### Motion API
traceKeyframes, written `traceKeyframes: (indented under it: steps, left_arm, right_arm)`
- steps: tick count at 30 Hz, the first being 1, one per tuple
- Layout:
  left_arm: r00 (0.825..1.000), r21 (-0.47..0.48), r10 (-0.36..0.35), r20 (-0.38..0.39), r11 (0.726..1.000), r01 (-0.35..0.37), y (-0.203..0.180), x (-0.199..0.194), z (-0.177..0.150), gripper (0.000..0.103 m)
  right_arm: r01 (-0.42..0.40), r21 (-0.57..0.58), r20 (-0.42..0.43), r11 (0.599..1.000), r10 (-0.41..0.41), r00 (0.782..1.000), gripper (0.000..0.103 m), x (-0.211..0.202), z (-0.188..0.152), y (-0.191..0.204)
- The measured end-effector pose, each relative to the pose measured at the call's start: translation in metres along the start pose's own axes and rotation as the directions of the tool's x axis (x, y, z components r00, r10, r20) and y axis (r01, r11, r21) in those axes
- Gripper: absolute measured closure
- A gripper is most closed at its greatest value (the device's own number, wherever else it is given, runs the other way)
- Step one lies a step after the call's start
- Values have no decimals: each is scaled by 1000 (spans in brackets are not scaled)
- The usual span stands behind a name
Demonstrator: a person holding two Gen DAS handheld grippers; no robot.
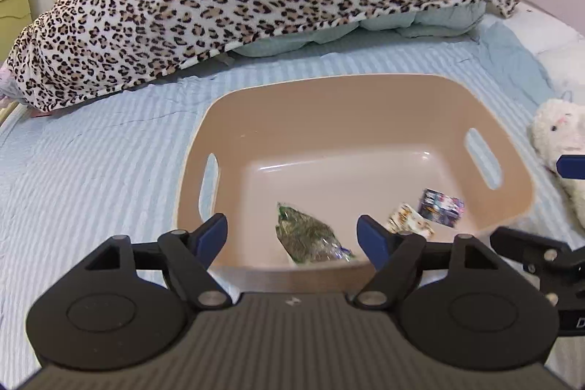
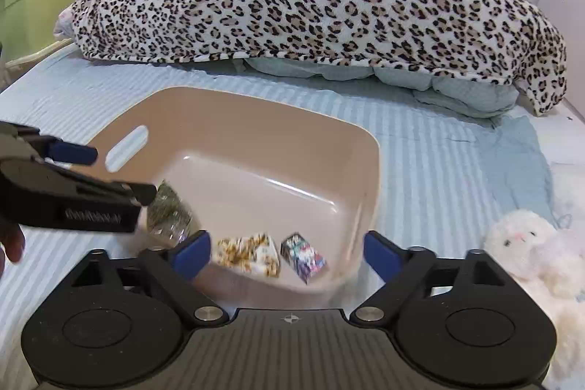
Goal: Organize objects
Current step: 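Grasp the orange silicone piece with the left tool while the right tool grasps the blue-and-white box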
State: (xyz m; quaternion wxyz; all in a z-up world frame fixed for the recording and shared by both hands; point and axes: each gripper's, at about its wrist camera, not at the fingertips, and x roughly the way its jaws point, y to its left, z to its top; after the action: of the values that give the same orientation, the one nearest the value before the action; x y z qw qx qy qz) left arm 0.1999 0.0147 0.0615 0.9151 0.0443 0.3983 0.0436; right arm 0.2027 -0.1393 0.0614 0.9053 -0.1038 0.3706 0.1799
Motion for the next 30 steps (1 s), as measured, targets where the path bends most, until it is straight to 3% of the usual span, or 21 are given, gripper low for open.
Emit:
traceKeyframes:
  steps: [5,9,16,25,28,30]
  left_arm:
    - [1000,27,-1,-23,1000,2,-9,-24,-17,19]
    - [997,22,-49,-65,998,50,-14,-27,-40,18]
    - [984,49,-64,-168,996,73,-29,-8,-81,18]
    - [963,49,-98,-251,992,114,-41,28,-99,18]
    - [956,34,-110,-272,992,124,-43,40,-103,21]
    - [947,3,-144,-287,988,151,-41,45,-105,34]
  right_arm:
    - [11,-25,-31,1000,-12,999,4,-23,-20,3]
    - [29,-7,-60,1000,-29,998,4,-30,-41,0]
    - [21,25,-119,999,-18,993,4,-23,-73,-5]
    - [16,48,-156,999,-8,988,4,1,-93,-9]
    - [12,41,-164,999,-5,986,4,8,-95,-8]
    - [9,32,-170,999,-3,985,4,14,-95,-7]
